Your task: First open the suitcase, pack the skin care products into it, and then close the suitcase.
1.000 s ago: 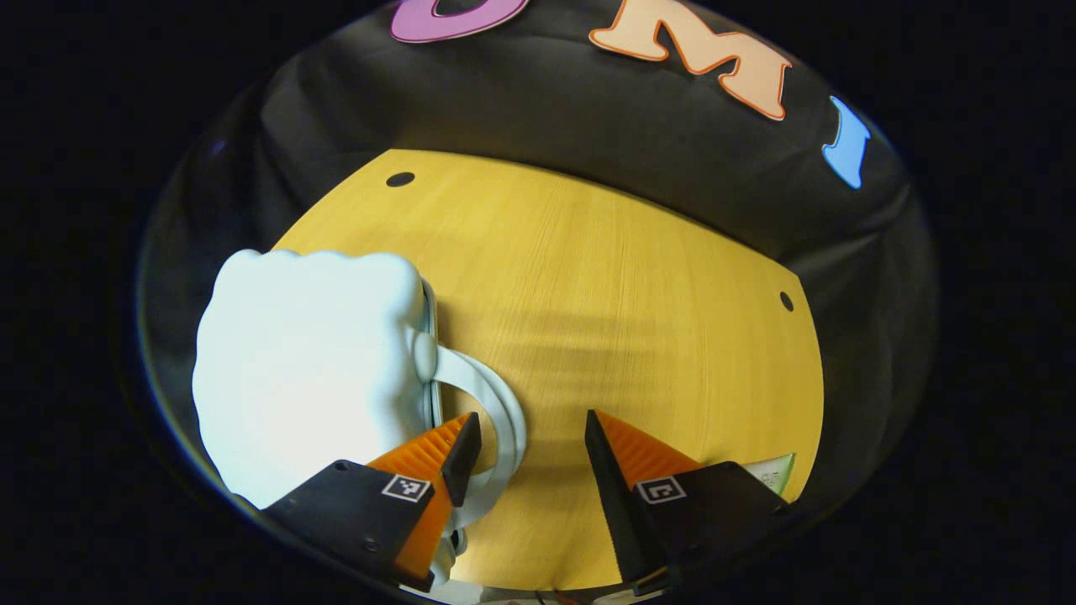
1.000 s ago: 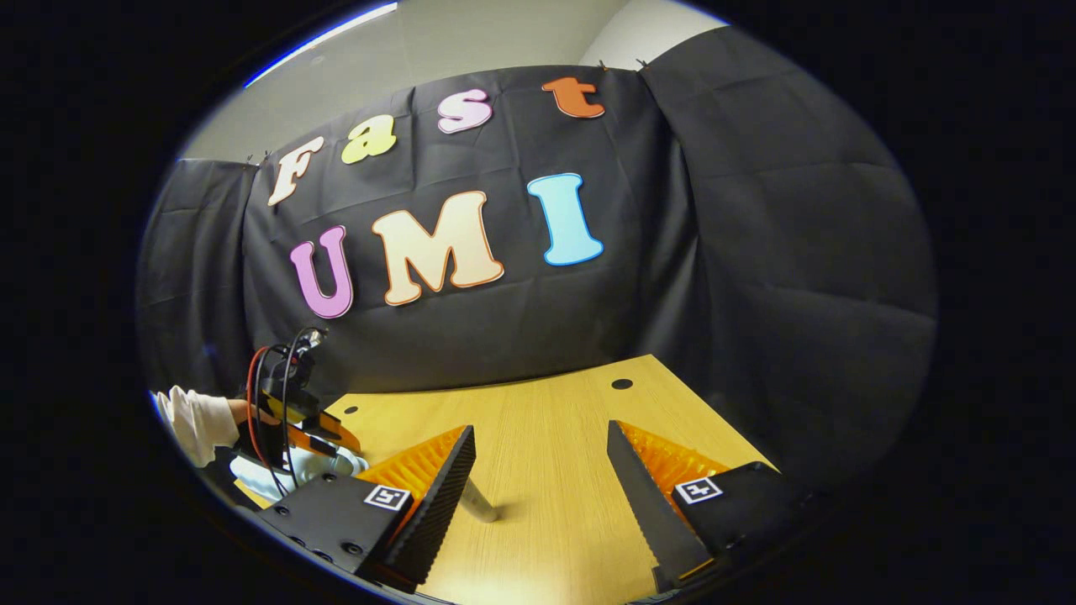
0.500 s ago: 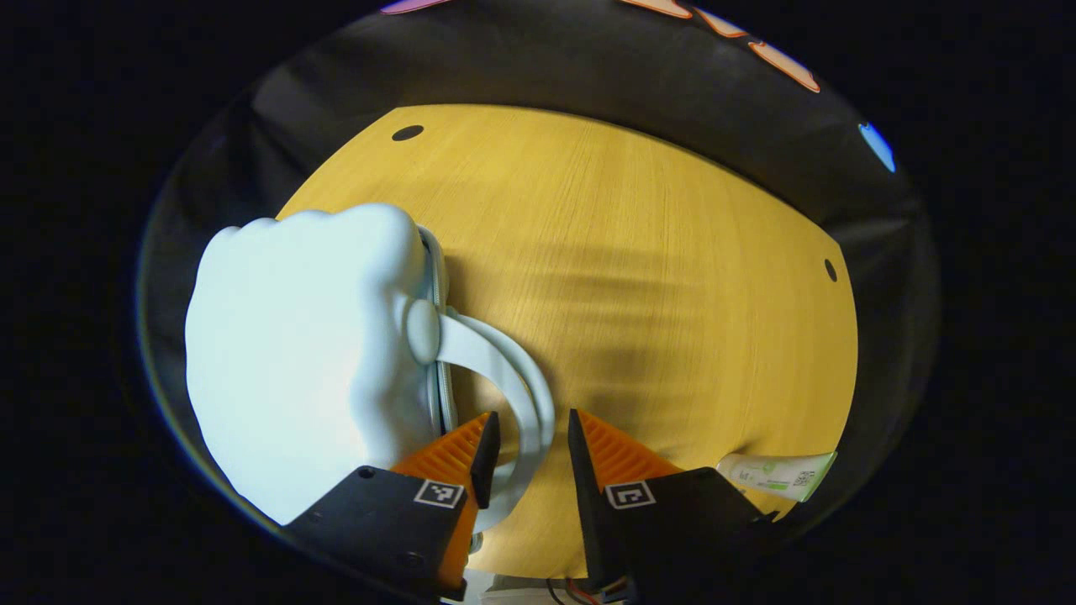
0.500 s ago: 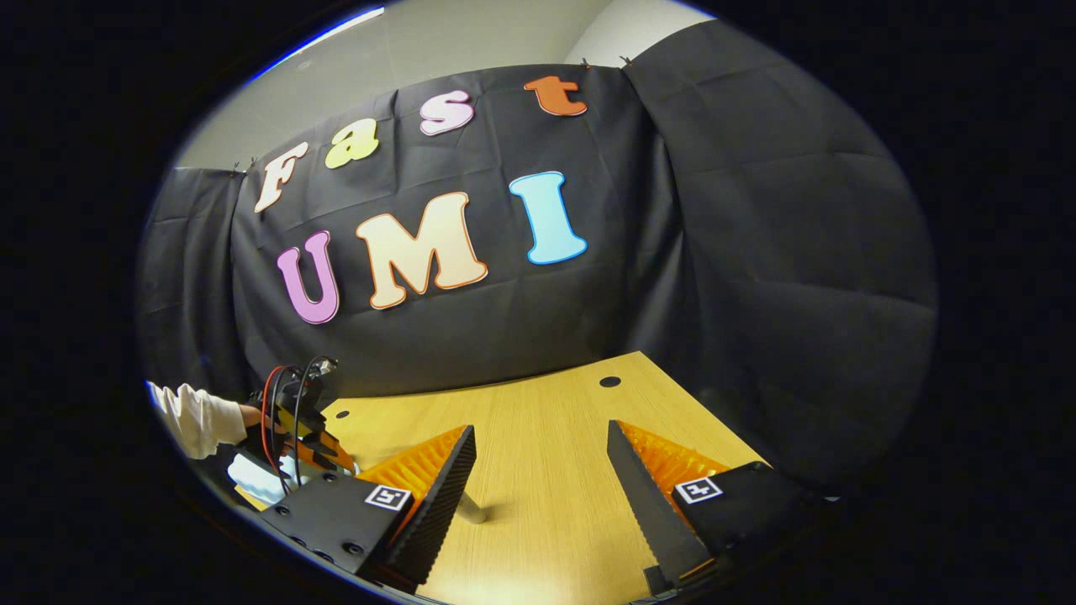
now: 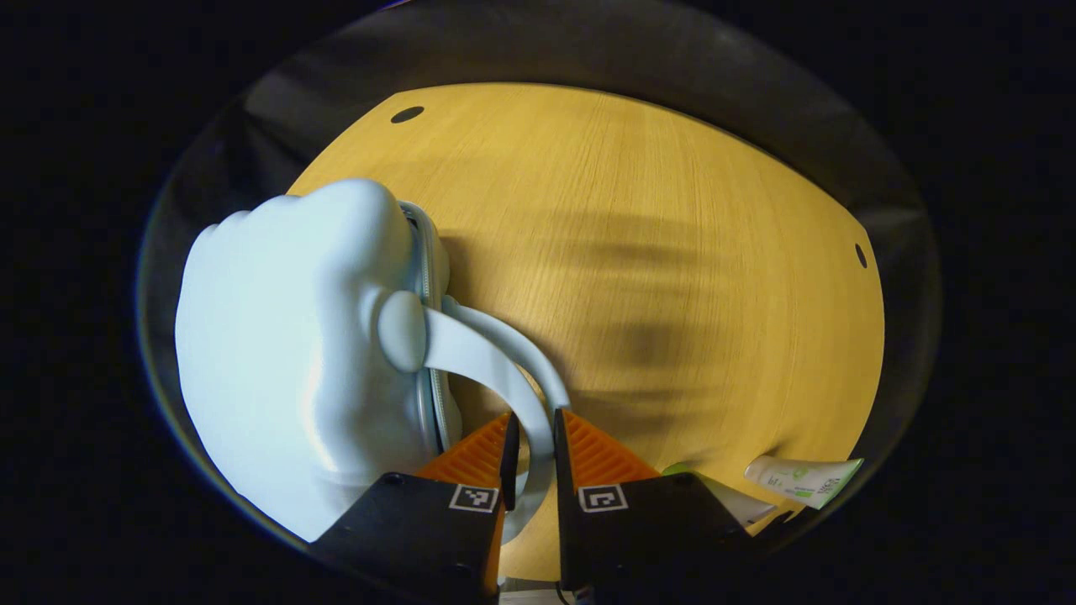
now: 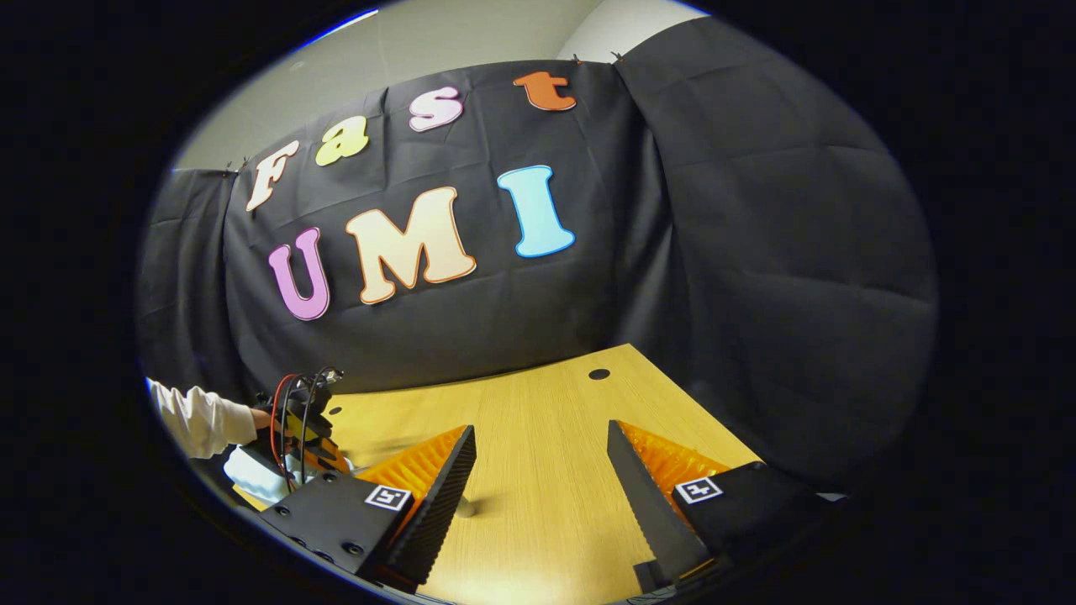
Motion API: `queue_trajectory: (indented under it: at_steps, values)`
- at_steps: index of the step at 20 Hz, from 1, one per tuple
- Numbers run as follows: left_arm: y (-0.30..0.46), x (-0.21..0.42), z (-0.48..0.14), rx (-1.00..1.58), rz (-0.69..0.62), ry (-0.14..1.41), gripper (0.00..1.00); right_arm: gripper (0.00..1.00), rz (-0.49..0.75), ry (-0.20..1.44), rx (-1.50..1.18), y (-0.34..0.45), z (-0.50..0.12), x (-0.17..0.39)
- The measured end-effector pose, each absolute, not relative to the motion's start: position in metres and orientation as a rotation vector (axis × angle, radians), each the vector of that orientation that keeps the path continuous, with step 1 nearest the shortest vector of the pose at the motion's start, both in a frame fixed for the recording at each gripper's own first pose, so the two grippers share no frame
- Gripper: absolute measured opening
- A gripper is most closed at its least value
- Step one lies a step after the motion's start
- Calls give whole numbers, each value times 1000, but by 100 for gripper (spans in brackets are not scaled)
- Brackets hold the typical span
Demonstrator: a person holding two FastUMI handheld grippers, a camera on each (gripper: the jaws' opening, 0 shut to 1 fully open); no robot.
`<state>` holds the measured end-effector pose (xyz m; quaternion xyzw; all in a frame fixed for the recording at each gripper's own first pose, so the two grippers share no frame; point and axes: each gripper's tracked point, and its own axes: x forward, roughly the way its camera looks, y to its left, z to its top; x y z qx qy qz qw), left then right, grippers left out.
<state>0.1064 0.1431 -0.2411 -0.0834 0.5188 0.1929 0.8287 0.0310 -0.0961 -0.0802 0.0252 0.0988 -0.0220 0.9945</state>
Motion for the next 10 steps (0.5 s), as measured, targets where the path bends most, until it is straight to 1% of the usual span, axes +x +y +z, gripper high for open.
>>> queue_trajectory:
  at_steps: [1, 4, 6, 10]
  values:
    - [142, 107, -244, -170, 408, 1106, 20, 98, -43, 200, 51, -96, -80, 32]
    - [144, 108, -247, -146, 420, 1121, 12, 98, -28, 205, 48, -91, -81, 33]
    - [145, 106, -247, -135, 418, 1131, 9, 98, -15, 205, 41, -87, -82, 34]
    - [146, 107, -245, -166, 412, 1098, 1, 98, 15, 220, 37, -75, -87, 37]
